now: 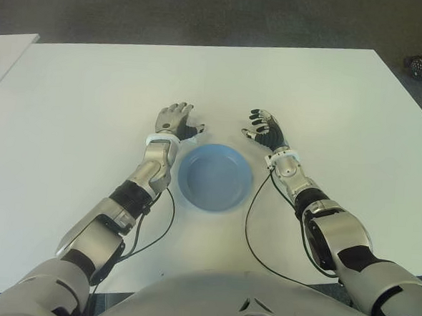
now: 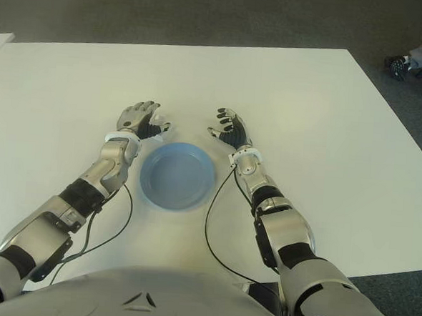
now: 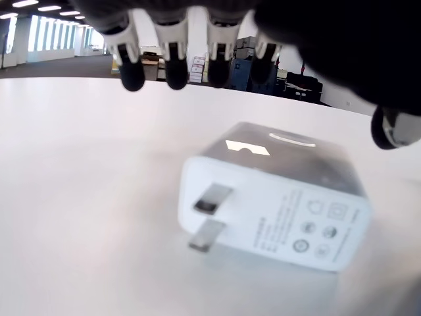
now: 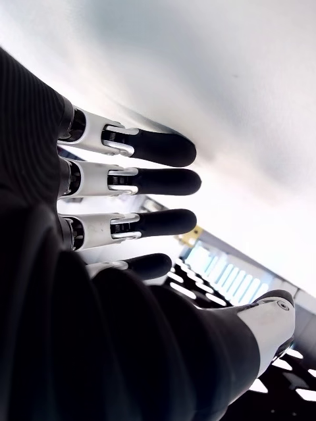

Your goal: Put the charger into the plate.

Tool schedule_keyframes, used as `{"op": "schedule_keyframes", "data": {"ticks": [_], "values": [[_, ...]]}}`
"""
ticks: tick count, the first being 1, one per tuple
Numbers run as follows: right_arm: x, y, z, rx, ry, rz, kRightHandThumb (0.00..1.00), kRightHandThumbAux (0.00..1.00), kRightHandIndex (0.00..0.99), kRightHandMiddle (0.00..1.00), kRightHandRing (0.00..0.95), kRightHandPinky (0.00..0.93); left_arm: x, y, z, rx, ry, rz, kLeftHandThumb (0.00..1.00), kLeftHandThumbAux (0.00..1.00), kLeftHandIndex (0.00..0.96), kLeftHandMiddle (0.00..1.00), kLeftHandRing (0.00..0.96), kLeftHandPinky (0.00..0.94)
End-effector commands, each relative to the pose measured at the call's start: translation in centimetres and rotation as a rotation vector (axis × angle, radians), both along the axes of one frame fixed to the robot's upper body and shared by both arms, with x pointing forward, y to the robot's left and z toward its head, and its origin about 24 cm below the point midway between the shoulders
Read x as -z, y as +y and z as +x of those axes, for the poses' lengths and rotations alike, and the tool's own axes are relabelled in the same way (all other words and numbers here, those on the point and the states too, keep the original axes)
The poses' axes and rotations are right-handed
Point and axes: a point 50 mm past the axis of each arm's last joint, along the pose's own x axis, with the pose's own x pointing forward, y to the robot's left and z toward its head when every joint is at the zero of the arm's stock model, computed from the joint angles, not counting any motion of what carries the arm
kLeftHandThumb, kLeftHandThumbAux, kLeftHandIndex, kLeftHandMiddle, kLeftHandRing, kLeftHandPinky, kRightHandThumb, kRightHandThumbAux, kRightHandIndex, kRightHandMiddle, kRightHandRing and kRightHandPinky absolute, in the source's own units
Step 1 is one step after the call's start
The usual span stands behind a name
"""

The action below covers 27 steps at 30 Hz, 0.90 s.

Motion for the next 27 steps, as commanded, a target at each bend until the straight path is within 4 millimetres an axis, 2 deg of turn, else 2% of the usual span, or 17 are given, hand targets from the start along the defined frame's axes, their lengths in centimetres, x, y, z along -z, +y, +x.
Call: {"op": "schedule_keyframes", "data": {"ticks": [1, 6, 12, 27], "values": [[5.65, -0.10, -4.17, -0.016, 0.297, -0.105, 0.542, 0.763, 0.203, 0.294, 0.283, 0.194, 0.38, -0.24, -0.40, 0.006, 0.031, -0.002, 0.110, 0.223, 0.000, 0.000, 0.000, 0.000], [5.65, -0.07, -4.16, -0.018, 0.295, -0.114, 0.542, 0.766, 0.203, 0.291, 0.277, 0.192, 0.28, -0.34, -0.41, 0.006, 0.030, -0.006, 0.114, 0.224, 0.000, 0.000, 0.000, 0.000], [5.63, -0.02, -4.16, -0.022, 0.288, -0.124, 0.488, 0.783, 0.206, 0.288, 0.273, 0.188, 0.19, -0.59, -0.45, 0.013, 0.029, -0.006, 0.114, 0.219, 0.000, 0.000, 0.000, 0.000], [5.67, 0.08, -4.21, -0.027, 0.275, -0.158, 0.474, 0.800, 0.223, 0.293, 0.259, 0.103, 0.51, -1.24, -0.61, 0.027, 0.037, 0.000, 0.120, 0.221, 0.000, 0.000, 0.000, 0.000]]}}
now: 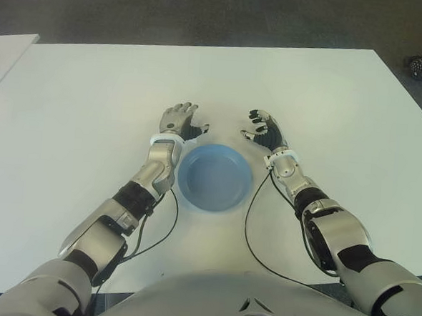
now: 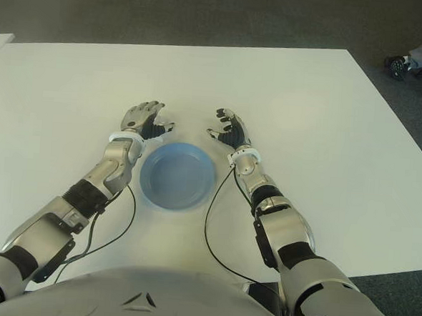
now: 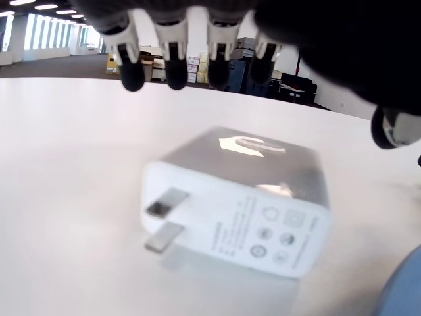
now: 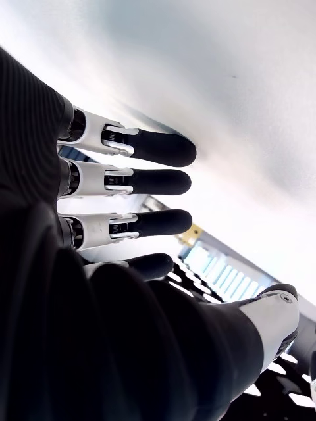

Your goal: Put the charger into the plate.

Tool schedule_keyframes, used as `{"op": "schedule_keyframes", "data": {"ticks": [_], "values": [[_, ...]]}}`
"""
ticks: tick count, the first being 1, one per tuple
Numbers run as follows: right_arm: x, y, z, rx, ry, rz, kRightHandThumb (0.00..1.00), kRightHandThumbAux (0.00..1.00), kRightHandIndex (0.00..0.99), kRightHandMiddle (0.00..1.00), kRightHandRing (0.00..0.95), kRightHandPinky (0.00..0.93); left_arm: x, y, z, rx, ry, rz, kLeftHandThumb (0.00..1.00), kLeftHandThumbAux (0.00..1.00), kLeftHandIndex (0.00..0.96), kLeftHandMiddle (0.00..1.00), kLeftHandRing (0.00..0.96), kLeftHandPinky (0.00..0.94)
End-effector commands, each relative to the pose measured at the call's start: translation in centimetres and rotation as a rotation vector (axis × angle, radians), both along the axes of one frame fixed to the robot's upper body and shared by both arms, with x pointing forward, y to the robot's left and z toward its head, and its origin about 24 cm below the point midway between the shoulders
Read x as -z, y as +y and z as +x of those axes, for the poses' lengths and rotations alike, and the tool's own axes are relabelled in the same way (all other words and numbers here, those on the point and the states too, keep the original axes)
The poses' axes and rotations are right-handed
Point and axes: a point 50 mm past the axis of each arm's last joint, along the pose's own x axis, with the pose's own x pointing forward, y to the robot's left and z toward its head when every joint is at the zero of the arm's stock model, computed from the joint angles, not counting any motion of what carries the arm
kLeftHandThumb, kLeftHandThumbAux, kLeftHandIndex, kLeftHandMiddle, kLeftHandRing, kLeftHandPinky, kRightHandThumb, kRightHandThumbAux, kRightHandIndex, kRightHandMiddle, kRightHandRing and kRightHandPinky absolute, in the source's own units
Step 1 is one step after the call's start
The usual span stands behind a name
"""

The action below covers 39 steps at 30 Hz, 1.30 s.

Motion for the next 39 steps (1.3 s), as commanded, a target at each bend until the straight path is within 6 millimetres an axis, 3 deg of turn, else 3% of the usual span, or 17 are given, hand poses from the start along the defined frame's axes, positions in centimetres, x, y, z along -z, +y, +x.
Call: {"op": "schedule_keyframes", "data": {"ticks": [1, 22, 25, 27, 39], "values": [[5.7, -0.2, -4.3, -0.019, 0.287, -0.118, 0.478, 0.803, 0.227, 0.294, 0.256, 0.092, 0.8, -0.2, -0.5, 0.003, 0.039, 0.018, 0.117, 0.224, 0.000, 0.000, 0.000, 0.000], [5.8, -0.3, -4.4, -0.031, 0.279, -0.151, 0.451, 0.809, 0.283, 0.272, 0.206, 0.001, 1.6, -0.4, -0.8, -0.005, 0.064, 0.031, 0.095, 0.226, 0.000, 0.000, 0.000, 0.000], [5.8, -0.3, -4.5, -0.036, 0.276, -0.151, 0.613, 0.757, 0.366, 0.273, 0.206, 0.030, 1.9, -0.4, -0.8, -0.015, 0.070, 0.033, 0.090, 0.227, 0.000, 0.000, 0.000, 0.000], [5.8, -0.4, -4.5, -0.039, 0.275, -0.151, 0.651, 0.744, 0.387, 0.274, 0.205, 0.045, 2.1, -0.4, -0.8, -0.019, 0.073, 0.034, 0.088, 0.227, 0.000, 0.000, 0.000, 0.000], [5.8, -0.6, -4.6, -0.050, 0.269, -0.156, 0.694, 0.731, 0.410, 0.256, 0.182, 0.081, 2.9, -0.5, -0.8, -0.047, 0.092, 0.045, 0.079, 0.225, 0.000, 0.000, 0.000, 0.000]]}}
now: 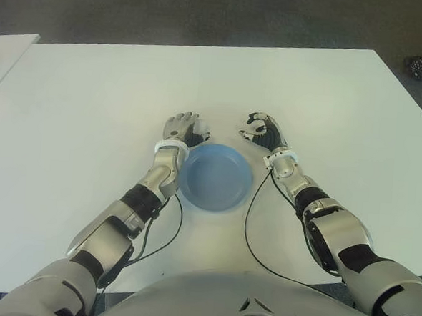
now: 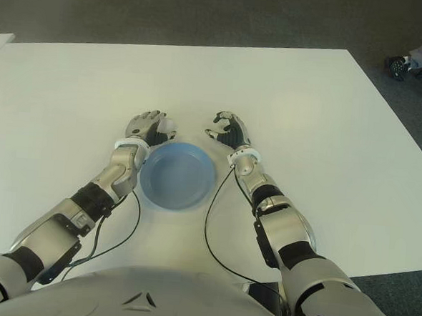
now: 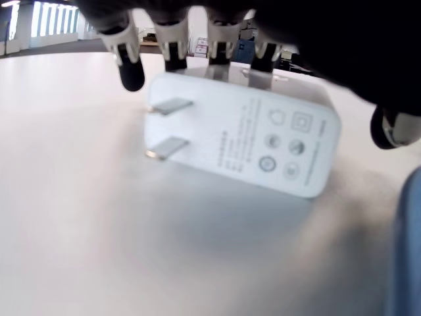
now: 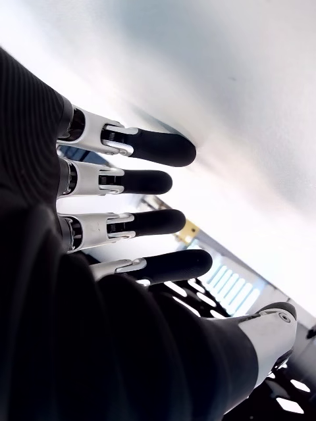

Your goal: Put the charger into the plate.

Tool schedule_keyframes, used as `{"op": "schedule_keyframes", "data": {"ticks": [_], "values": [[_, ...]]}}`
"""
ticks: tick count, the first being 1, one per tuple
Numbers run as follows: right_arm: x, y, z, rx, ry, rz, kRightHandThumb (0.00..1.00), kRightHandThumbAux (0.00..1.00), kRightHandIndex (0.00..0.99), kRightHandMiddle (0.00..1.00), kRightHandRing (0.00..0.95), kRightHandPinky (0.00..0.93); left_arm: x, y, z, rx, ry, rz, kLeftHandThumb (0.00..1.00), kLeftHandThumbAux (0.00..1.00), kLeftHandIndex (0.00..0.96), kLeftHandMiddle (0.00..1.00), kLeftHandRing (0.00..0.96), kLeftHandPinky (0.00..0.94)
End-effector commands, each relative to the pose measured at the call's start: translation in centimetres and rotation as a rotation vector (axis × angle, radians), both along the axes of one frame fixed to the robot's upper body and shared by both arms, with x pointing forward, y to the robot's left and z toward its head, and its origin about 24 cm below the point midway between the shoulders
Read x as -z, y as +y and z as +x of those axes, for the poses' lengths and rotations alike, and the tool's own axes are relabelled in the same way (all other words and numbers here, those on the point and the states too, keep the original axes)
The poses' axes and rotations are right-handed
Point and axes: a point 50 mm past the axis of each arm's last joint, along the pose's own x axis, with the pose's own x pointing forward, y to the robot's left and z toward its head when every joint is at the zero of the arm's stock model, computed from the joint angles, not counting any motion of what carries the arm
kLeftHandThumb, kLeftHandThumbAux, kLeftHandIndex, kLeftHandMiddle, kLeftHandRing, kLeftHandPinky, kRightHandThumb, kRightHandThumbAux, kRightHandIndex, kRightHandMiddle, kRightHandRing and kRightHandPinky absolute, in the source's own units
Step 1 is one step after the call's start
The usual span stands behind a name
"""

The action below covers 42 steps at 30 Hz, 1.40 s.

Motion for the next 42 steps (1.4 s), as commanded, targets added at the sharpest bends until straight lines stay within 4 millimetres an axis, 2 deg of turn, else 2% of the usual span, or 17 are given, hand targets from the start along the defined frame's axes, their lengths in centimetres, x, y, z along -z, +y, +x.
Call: {"op": "schedule_keyframes", "data": {"ticks": [1, 3, 4, 5, 6, 7, 9, 12, 14, 18, 24, 42], "values": [[5.8, -0.7, -4.5, -0.026, 0.287, -0.107, 0.694, 0.731, 0.411, 0.257, 0.184, 0.092, 0.8, 0.0, -0.3, -0.014, 0.024, 0.019, 0.079, 0.226, 0.000, 0.000, 0.000, 0.000], [5.8, -0.7, -4.6, -0.028, 0.287, -0.106, 0.694, 0.731, 0.411, 0.260, 0.193, 0.140, 0.9, 0.0, -0.3, -0.019, 0.025, 0.019, 0.080, 0.226, 0.000, 0.000, 0.000, 0.000], [5.8, -0.8, -4.6, -0.029, 0.287, -0.106, 0.695, 0.731, 0.411, 0.286, 0.234, 0.198, 0.9, 0.0, -0.3, -0.020, 0.025, 0.018, 0.081, 0.226, 0.000, 0.000, 0.000, 0.000], [5.8, -0.8, -4.6, -0.030, 0.286, -0.104, 0.696, 0.731, 0.412, 0.369, 0.352, 0.344, 1.0, 0.0, -0.3, -0.022, 0.025, 0.018, 0.082, 0.227, 0.000, 0.000, 0.000, 0.000], [5.8, -0.8, -4.6, -0.031, 0.286, -0.104, 0.696, 0.731, 0.412, 0.422, 0.428, 0.439, 1.0, 0.0, -0.3, -0.023, 0.024, 0.017, 0.084, 0.226, 0.000, 0.000, 0.000, 0.000], [5.8, -0.8, -4.6, -0.032, 0.284, -0.103, 0.696, 0.731, 0.412, 0.442, 0.455, 0.473, 1.0, 0.0, -0.3, -0.025, 0.024, 0.017, 0.084, 0.226, 0.000, 0.000, 0.000, 0.000], [5.8, -0.9, -4.7, -0.034, 0.282, -0.101, 0.698, 0.730, 0.412, 0.573, 0.617, 0.645, 1.1, 0.0, -0.3, -0.028, 0.024, 0.016, 0.087, 0.224, 0.000, 0.000, 0.000, 0.000], [5.8, -1.0, -4.8, -0.036, 0.278, -0.098, 0.701, 0.730, 0.413, 0.694, 0.749, 0.793, 1.2, -0.1, -0.4, -0.032, 0.024, 0.014, 0.092, 0.221, 0.000, 0.000, 0.000, 0.000], [5.8, -1.1, -4.8, -0.037, 0.276, -0.096, 0.702, 0.729, 0.413, 0.735, 0.790, 0.835, 1.2, -0.1, -0.4, -0.034, 0.023, 0.013, 0.093, 0.219, 0.000, 0.000, 0.000, 0.000], [5.8, -1.3, -4.9, -0.038, 0.271, -0.097, 0.705, 0.729, 0.413, 0.790, 0.842, 0.874, 1.5, 0.1, -0.4, -0.041, 0.022, 0.014, 0.093, 0.218, 0.000, 0.000, 0.000, 0.000], [5.9, -1.5, -5.0, -0.041, 0.273, -0.095, 0.707, 0.728, 0.413, 0.818, 0.865, 0.886, 1.7, 0.4, -0.2, -0.063, 0.017, 0.014, 0.104, 0.225, 0.000, 0.000, 0.000, 0.000], [5.9, -1.9, -5.4, -0.060, 0.259, -0.100, 0.706, 0.727, 0.415, 0.807, 0.855, 0.882, 2.3, 1.8, 1.0, -0.123, -0.008, 0.013, 0.146, 0.238, 0.000, 0.000, 0.000, 0.000]]}}
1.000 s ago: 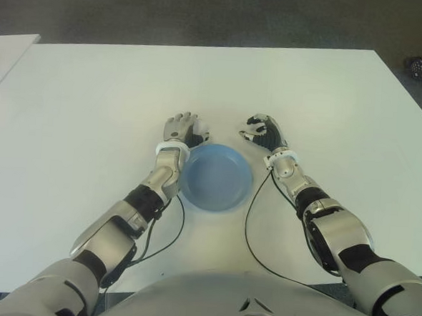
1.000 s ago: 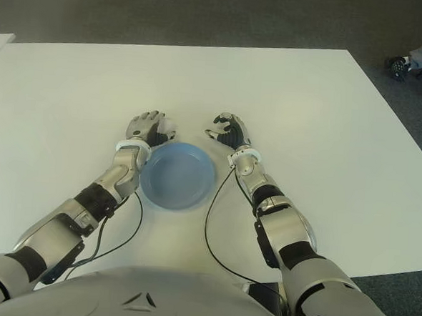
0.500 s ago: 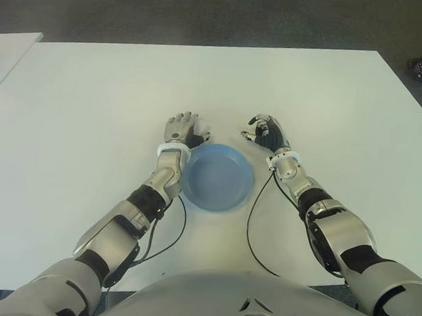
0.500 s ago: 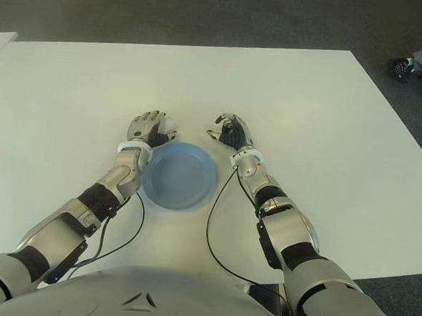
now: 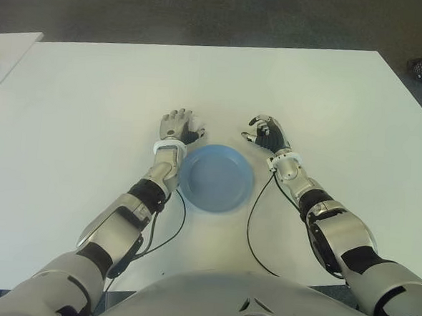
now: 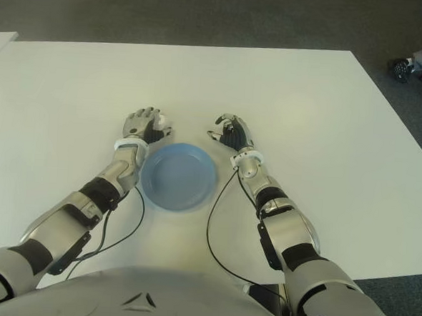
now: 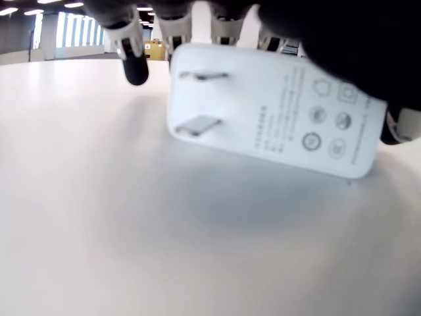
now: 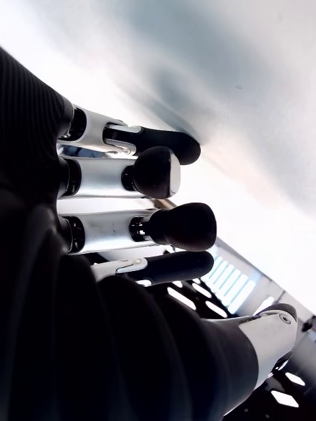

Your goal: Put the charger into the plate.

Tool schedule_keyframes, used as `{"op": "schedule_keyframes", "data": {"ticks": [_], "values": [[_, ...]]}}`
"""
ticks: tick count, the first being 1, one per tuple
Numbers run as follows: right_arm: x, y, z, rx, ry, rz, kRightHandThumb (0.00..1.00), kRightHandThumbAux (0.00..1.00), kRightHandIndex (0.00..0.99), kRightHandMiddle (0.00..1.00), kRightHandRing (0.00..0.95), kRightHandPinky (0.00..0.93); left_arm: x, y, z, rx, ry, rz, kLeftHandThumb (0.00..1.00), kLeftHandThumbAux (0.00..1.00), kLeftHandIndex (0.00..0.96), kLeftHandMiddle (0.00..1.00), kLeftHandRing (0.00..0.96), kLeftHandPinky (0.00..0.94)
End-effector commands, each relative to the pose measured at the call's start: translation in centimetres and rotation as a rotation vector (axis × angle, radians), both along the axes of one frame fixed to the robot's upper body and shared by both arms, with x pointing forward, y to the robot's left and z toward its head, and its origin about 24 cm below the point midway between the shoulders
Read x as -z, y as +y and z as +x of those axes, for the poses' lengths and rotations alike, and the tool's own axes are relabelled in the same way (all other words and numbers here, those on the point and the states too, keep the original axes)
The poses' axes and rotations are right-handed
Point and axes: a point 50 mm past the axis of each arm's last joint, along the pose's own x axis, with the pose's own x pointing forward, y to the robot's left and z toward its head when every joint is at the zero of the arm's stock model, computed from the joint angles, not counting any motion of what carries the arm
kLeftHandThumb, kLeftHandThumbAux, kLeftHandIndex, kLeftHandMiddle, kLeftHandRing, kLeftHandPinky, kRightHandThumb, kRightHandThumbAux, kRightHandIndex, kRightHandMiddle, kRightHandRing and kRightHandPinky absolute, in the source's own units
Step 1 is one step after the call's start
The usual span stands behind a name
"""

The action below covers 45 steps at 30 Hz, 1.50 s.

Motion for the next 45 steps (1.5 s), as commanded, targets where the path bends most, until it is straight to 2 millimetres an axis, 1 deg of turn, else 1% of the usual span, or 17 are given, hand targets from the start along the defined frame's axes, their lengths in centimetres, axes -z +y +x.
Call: {"op": "schedule_keyframes", "data": {"ticks": [1, 14, 15, 16, 18, 20, 21, 22, 24, 25, 26, 28, 31, 32, 33, 36, 45], "values": [[5.9, -1.0, -5.0, -0.035, 0.289, -0.096, 0.706, 0.727, 0.415, 0.799, 0.851, 0.879, 1.1, 0.5, -0.3, -0.025, 0.039, -0.013, 0.145, 0.236, 0.000, 0.000, 0.000, 0.000], [5.9, -1.1, -5.0, -0.035, 0.290, -0.075, 0.705, 0.726, 0.416, 0.717, 0.800, 0.853, 2.1, 1.1, -0.5, -0.016, 0.023, -0.038, 0.151, 0.260, 0.000, 0.000, 0.000, 0.000], [5.9, -1.1, -5.0, -0.035, 0.289, -0.074, 0.705, 0.726, 0.416, 0.681, 0.775, 0.824, 2.2, 1.2, -0.5, -0.017, 0.017, -0.040, 0.165, 0.270, 0.000, 0.000, 0.000, 0.048], [5.9, -1.2, -5.0, -0.034, 0.289, -0.073, 0.705, 0.726, 0.416, 0.668, 0.766, 0.813, 2.3, 1.2, -0.6, -0.020, 0.003, -0.044, 0.170, 0.273, 0.000, 0.000, 0.000, 0.065], [5.9, -1.2, -5.0, -0.033, 0.290, -0.072, 0.704, 0.727, 0.416, 0.569, 0.695, 0.742, 2.4, 1.2, -0.7, -0.027, -0.024, -0.053, 0.213, 0.299, 0.000, 0.017, 0.061, 0.196], [5.9, -1.2, -5.0, -0.031, 0.292, -0.069, 0.703, 0.727, 0.416, 0.485, 0.626, 0.678, 2.4, 1.3, -0.7, -0.033, -0.051, -0.062, 0.259, 0.321, 0.017, 0.080, 0.174, 0.317], [5.9, -1.2, -5.0, -0.030, 0.293, -0.068, 0.702, 0.727, 0.416, 0.432, 0.578, 0.635, 2.4, 1.3, -0.7, -0.036, -0.060, -0.065, 0.300, 0.335, 0.056, 0.170, 0.281, 0.404], [5.9, -1.2, -5.0, -0.028, 0.295, -0.065, 0.701, 0.727, 0.416, 0.413, 0.560, 0.619, 2.4, 1.3, -0.8, -0.037, -0.068, -0.070, 0.315, 0.340, 0.070, 0.202, 0.320, 0.436], [5.9, -1.2, -4.9, -0.024, 0.300, -0.059, 0.697, 0.728, 0.416, 0.349, 0.494, 0.562, 2.5, 1.3, -0.8, -0.039, -0.079, -0.076, 0.426, 0.358, 0.181, 0.428, 0.486, 0.541], [5.9, -1.2, -4.9, -0.023, 0.301, -0.058, 0.695, 0.729, 0.416, 0.331, 0.474, 0.546, 2.5, 1.4, -0.8, -0.040, -0.082, -0.078, 0.464, 0.364, 0.220, 0.494, 0.532, 0.568], [5.9, -1.2, -4.9, -0.021, 0.303, -0.054, 0.694, 0.729, 0.416, 0.325, 0.468, 0.540, 2.5, 1.4, -0.8, -0.042, -0.086, -0.080, 0.477, 0.366, 0.234, 0.518, 0.549, 0.577], [5.9, -1.2, -4.9, -0.018, 0.306, -0.047, 0.691, 0.730, 0.416, 0.302, 0.440, 0.520, 2.5, 1.5, -0.8, -0.047, -0.094, -0.085, 0.596, 0.413, 0.342, 0.613, 0.603, 0.617], [5.9, -1.2, -4.9, -0.015, 0.312, -0.036, 0.689, 0.730, 0.416, 0.291, 0.425, 0.509, 2.4, 1.6, -0.7, -0.059, -0.109, -0.089, 0.652, 0.436, 0.399, 0.659, 0.632, 0.645], [5.9, -1.2, -4.9, -0.014, 0.313, -0.033, 0.687, 0.731, 0.416, 0.285, 0.416, 0.500, 2.3, 1.6, -0.7, -0.063, -0.114, -0.090, 0.677, 0.526, 0.410, 0.680, 0.653, 0.676], [5.9, -1.2, -4.9, -0.014, 0.314, -0.030, 0.686, 0.731, 0.415, 0.282, 0.410, 0.495, 2.3, 1.6, -0.7, -0.065, -0.117, -0.091, 0.694, 0.583, 0.418, 0.694, 0.666, 0.696], [5.8, -1.3, -4.8, -0.009, 0.315, -0.024, 0.684, 0.732, 0.415, 0.272, 0.392, 0.480, 1.9, 1.4, -0.5, -0.076, -0.142, -0.099, 0.721, 0.653, 0.432, 0.729, 0.706, 0.746], [5.8, -1.2, -4.7, 0.003, 0.327, -0.002, 0.679, 0.733, 0.414, 0.259, 0.356, 0.442, 1.7, 1.4, -0.4, -0.078, -0.170, -0.136, 0.740, 0.688, 0.444, 0.786, 0.777, 0.804]]}}
